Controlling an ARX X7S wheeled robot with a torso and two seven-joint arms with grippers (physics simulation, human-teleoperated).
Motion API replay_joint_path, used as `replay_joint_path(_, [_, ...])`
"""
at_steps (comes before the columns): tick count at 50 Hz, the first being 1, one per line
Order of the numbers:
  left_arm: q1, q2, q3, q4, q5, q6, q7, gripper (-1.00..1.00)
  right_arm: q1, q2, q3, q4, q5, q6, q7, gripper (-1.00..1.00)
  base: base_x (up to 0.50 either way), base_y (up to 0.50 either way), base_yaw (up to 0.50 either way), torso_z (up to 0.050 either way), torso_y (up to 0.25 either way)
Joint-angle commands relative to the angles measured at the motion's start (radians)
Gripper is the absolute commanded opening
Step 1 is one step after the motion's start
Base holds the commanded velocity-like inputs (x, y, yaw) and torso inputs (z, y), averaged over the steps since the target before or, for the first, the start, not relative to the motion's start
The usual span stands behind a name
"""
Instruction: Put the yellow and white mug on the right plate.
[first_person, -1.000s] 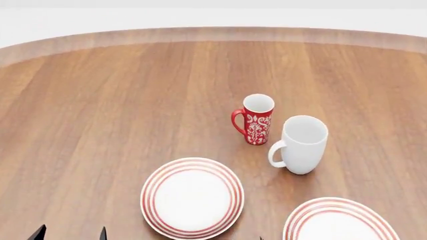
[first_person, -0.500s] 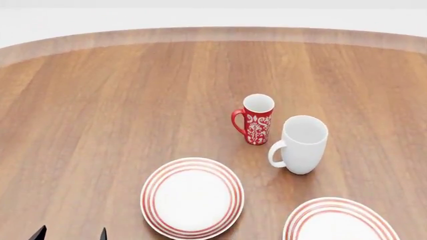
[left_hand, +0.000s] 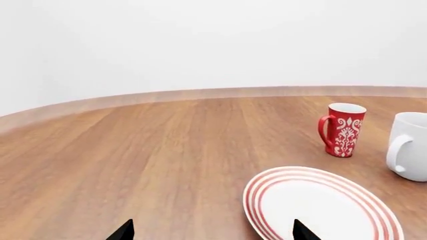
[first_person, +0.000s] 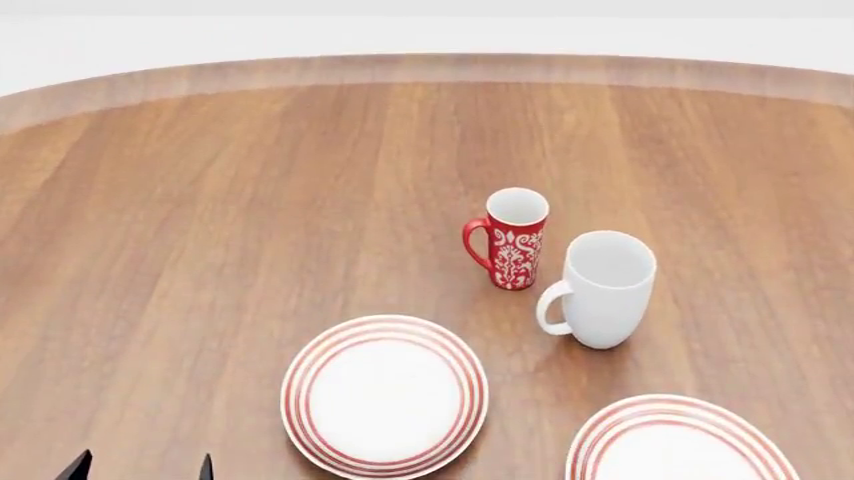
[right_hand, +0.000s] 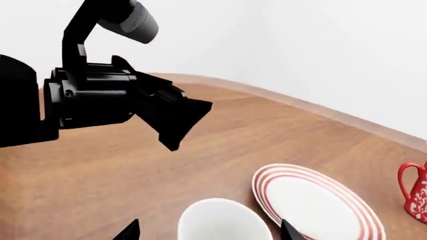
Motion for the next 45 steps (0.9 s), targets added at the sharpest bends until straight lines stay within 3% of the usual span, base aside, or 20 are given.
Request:
replay_joint_path(1, [-0.001,0.016,-0.018,0.005,0.017,-0.003,0.016,1.00,0.026,-0.035,0.018,0.095,0.047,-0.019,-0.067,1.00,0.00,0.00,0.00,0.000,0.000])
replay_joint_path(45, [-0.002,0.000,-0.001,0.005,0.002,0.003,-0.007,1.00,0.108,-0.101,-0.014,0.383,0.016,-0.073,-0.090,1.00,0.00,0.00,0.00,0.000,0.000])
